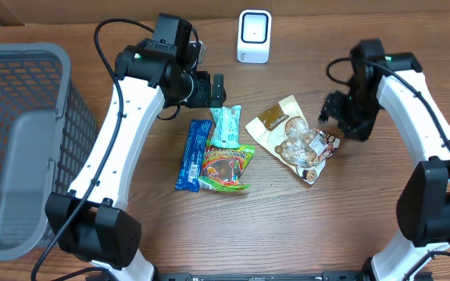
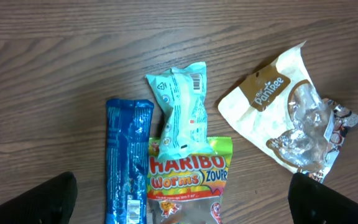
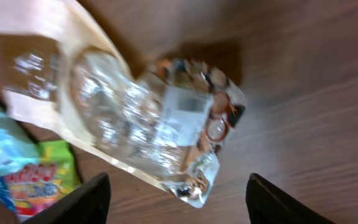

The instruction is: Scan the item barcode

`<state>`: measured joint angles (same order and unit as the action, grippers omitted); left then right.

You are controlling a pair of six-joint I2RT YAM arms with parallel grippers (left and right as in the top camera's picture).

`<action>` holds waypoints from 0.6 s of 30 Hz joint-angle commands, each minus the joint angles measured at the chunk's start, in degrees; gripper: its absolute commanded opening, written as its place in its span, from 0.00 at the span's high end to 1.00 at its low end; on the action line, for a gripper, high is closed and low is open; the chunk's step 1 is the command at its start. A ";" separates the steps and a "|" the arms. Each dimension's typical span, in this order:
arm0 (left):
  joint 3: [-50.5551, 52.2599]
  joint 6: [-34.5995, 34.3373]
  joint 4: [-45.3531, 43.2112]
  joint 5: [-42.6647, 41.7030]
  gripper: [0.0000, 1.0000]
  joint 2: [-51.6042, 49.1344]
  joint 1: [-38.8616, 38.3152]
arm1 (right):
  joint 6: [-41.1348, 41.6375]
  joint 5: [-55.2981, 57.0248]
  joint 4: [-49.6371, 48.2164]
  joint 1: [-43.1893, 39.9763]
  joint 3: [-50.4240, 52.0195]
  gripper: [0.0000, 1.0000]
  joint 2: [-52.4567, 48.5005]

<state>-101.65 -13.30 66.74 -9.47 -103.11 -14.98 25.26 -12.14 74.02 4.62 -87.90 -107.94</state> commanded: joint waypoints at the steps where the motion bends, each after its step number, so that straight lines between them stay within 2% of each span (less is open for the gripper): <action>1: 0.26 1.31 -0.20 -0.63 0.00 -0.74 -0.09 | -0.20 -4.26 -1.99 0.81 6.19 0.30 0.46; 12: 0.26 1.29 -0.55 -0.63 0.00 -0.74 -0.09 | -0.17 -4.48 -10.91 0.81 18.08 0.39 0.46; 18: 0.26 1.29 -0.68 -0.63 0.00 -0.74 -0.11 | -0.20 -3.58 -18.29 0.83 20.81 0.55 0.46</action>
<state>-101.62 -13.15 66.17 -9.63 -103.11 -14.98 25.52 -17.15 57.74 5.34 -68.58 -107.94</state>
